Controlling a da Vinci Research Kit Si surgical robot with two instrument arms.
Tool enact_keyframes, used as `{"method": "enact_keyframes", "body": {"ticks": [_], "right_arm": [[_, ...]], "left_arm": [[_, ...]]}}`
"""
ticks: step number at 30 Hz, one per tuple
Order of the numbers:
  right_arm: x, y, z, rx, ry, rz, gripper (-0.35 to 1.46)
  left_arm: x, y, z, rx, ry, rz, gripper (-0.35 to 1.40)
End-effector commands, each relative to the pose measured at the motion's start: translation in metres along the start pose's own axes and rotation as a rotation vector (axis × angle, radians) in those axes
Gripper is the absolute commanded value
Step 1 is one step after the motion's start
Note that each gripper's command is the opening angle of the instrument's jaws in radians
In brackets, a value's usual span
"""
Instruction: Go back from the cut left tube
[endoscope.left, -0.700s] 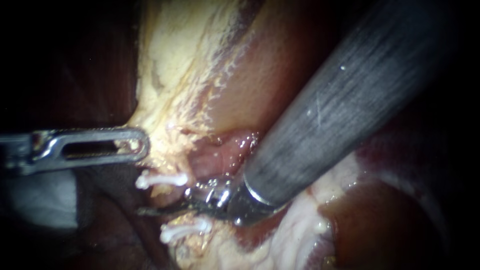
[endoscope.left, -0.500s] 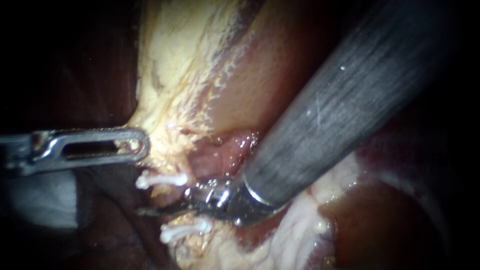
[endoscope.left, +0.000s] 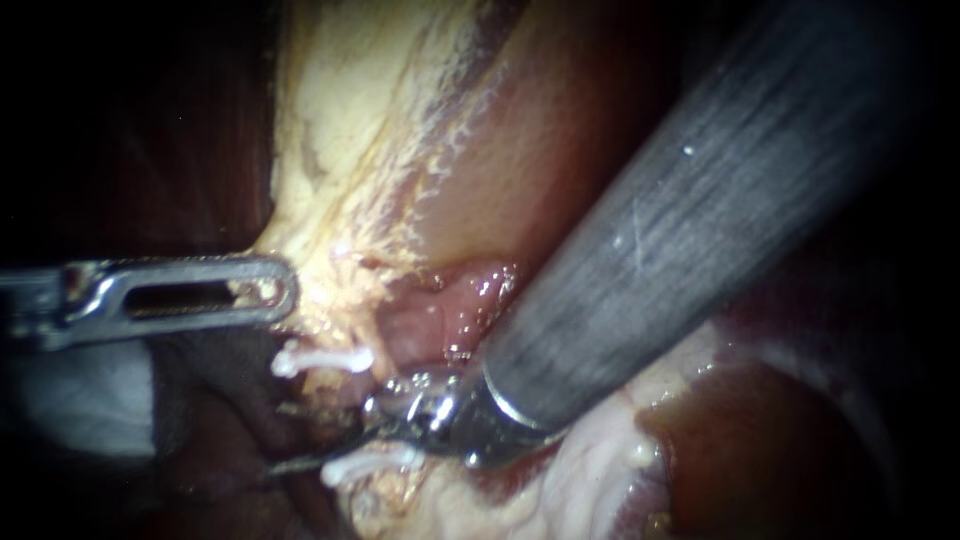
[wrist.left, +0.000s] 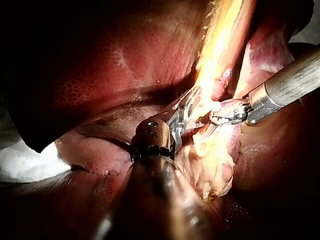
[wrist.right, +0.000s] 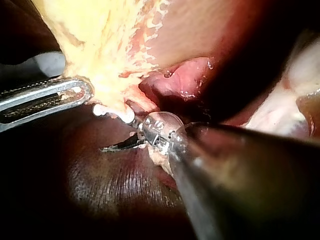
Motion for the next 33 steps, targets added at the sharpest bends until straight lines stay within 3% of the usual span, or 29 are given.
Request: {"method": "enact_keyframes", "body": {"ticks": [1, 8, 15, 18, 27, 33], "right_arm": [[0.0, -0.0001, 0.0, -0.001, 0.001, 0.0, 0.96], [-0.0003, -0.0016, -0.0007, 0.016, 0.006, -0.015, 1.08], [-0.0014, -0.0035, -0.0033, 0.05, 0.042, -0.257, 1.3], [-0.0019, -0.004, -0.0052, 0.025, 0.05, -0.328, 1.35], [-0.0019, -0.0047, -0.015, -0.058, 0.113, -0.434, 1.41], [-0.0013, -0.0049, -0.0222, -0.144, 0.129, -0.474, 1.43]], "left_arm": [[0.0, 0.0, 0.0, 0.001, 0.0, 0.0, -0.35], [-0.0001, 0.0003, 0.0, 0.001, 0.001, 0.001, -0.35], [0.0, 0.0006, 0.0003, -0.004, 0.003, -0.003, -0.35], [0.0, 0.0006, 0.0004, -0.004, 0.003, -0.003, -0.35], [0.0, 0.0007, 0.0004, -0.004, 0.003, -0.002, -0.35], [0.0, 0.0008, 0.0006, -0.004, 0.003, -0.002, -0.35]]}}
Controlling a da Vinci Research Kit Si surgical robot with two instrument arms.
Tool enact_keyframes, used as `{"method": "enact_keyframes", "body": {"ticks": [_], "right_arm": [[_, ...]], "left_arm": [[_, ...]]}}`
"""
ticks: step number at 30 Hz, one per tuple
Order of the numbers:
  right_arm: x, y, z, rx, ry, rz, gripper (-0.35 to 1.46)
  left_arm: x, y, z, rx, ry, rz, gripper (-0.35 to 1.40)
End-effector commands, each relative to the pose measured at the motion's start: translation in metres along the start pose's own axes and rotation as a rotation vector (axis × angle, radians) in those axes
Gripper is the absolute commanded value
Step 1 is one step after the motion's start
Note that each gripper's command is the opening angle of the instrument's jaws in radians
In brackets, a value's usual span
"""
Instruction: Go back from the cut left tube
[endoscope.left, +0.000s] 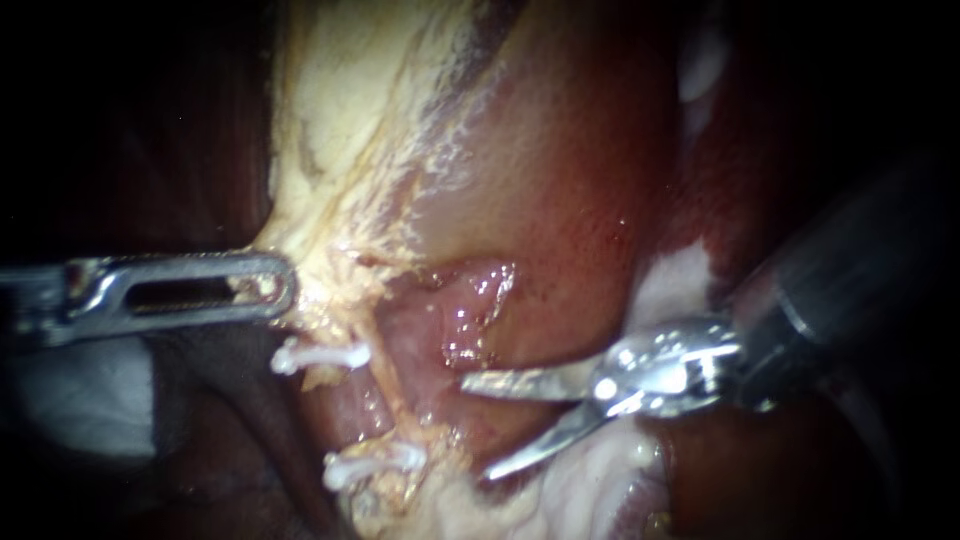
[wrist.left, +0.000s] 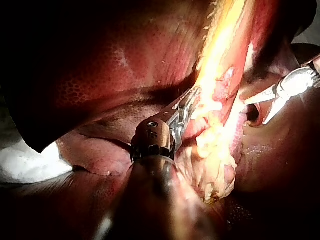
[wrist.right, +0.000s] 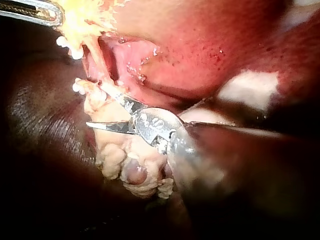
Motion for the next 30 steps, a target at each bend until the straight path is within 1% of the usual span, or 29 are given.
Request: {"method": "enact_keyframes", "body": {"ticks": [1, 6, 10, 12, 15, 19, 21, 24, 30], "right_arm": [[0.0002, 0.0003, -0.0009, -0.009, 0.006, -0.004, 1.43], [0.001, 0.0012, -0.0051, -0.069, 0.027, -0.033, 1.43], [0.0014, 0.0013, -0.007, -0.101, 0.024, -0.05, 1.43], [0.0016, 0.0013, -0.0076, -0.105, 0.024, -0.053, 1.43], [0.0016, 0.0013, -0.0079, -0.109, 0.024, -0.06, 1.43], [0.0016, 0.0012, -0.0079, -0.109, 0.024, -0.06, 1.43], [0.0016, 0.0012, -0.0079, -0.108, 0.023, -0.066, 1.43], [0.0016, 0.0012, -0.008, -0.108, 0.024, -0.066, 1.43], [0.0016, 0.0012, -0.008, -0.109, 0.026, -0.072, 1.43]], "left_arm": [[0.0, 0.0, 0.0, 0.0, 0.0, -0.006, -0.35], [0.0, 0.0, 0.0001, 0.0, 0.0, -0.006, -0.35], [0.0001, 0.0001, 0.0003, -0.003, -0.004, -0.005, -0.35], [0.0003, 0.0001, 0.0008, -0.002, -0.005, -0.005, -0.35], [0.0008, 0.0003, 0.002, -0.002, -0.007, -0.003, -0.35], [0.0014, 0.0001, 0.0042, 0.0, -0.005, -0.001, -0.35], [0.0016, -0.0001, 0.0052, 0.009, -0.005, -0.001, -0.35], [0.0016, -0.0004, 0.0062, 0.017, -0.006, -0.002, -0.35], [0.0016, -0.0011, 0.0072, 0.029, -0.006, -0.004, -0.35]]}}
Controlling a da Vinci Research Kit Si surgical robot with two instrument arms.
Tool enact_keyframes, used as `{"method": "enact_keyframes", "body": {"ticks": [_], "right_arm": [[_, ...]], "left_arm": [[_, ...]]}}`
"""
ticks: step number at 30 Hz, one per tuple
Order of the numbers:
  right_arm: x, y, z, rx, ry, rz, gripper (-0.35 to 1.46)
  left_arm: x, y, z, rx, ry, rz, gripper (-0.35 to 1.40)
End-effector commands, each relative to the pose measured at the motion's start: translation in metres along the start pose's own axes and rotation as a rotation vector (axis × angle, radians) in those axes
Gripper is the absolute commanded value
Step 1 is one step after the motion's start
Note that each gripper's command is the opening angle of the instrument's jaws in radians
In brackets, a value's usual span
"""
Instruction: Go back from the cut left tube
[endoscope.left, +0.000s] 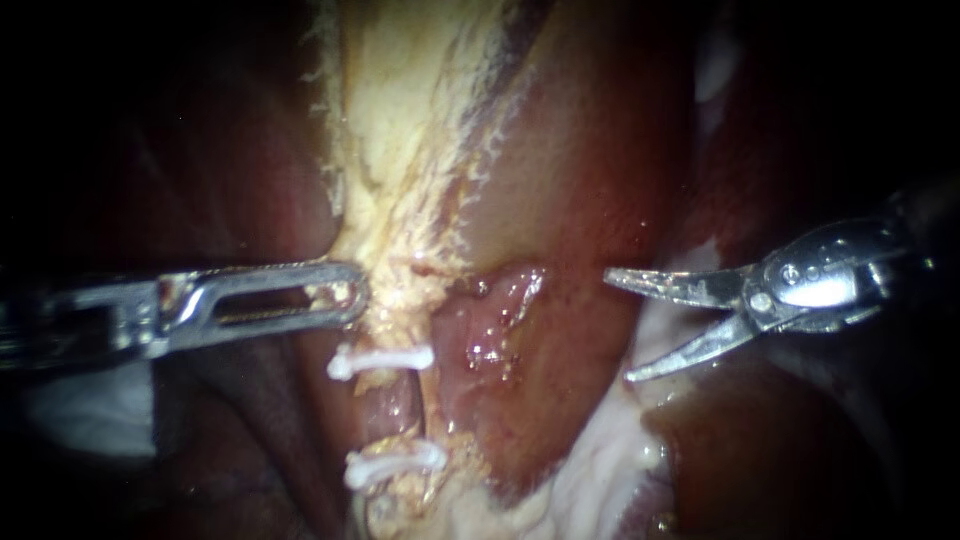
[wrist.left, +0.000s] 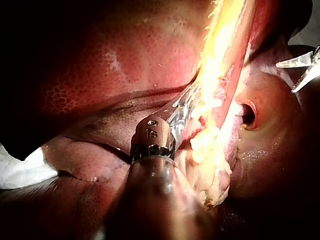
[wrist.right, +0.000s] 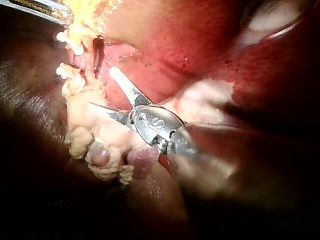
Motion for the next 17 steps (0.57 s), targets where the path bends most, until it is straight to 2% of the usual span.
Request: {"method": "enact_keyframes", "body": {"ticks": [1, 9, 17], "right_arm": [[0.0, 0.0, 0.0, 0.0, 0.001, 0.0, 1.43], [0.0, 0.0, 0.0, -0.002, 0.004, 0.001, 1.43], [0.0, 0.0001, 0.0, -0.002, 0.003, 0.001, 1.43]], "left_arm": [[0.0001, -0.0001, 0.0002, 0.002, 0.002, 0.0, -0.35], [0.0005, -0.001, 0.0008, 0.011, 0.012, 0.001, -0.35], [0.0004, -0.001, 0.0009, 0.011, 0.012, 0.001, -0.35]]}}
